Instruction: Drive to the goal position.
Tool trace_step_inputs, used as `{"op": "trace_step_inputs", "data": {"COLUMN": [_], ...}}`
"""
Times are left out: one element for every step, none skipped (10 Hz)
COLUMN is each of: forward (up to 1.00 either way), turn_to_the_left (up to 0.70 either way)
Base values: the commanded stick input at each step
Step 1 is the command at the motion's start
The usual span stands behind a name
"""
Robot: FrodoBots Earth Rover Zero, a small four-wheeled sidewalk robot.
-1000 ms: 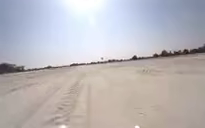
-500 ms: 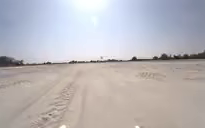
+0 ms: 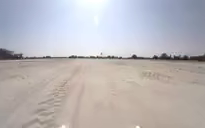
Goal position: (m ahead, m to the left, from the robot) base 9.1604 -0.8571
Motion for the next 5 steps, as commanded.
{"op": "trace_step_inputs", "data": {"forward": [0.7, 0.7, 0.7, 0.7, 0.7], "turn_to_the_left": [0.16, 0.0, 0.0, 0.0, 0.0]}}
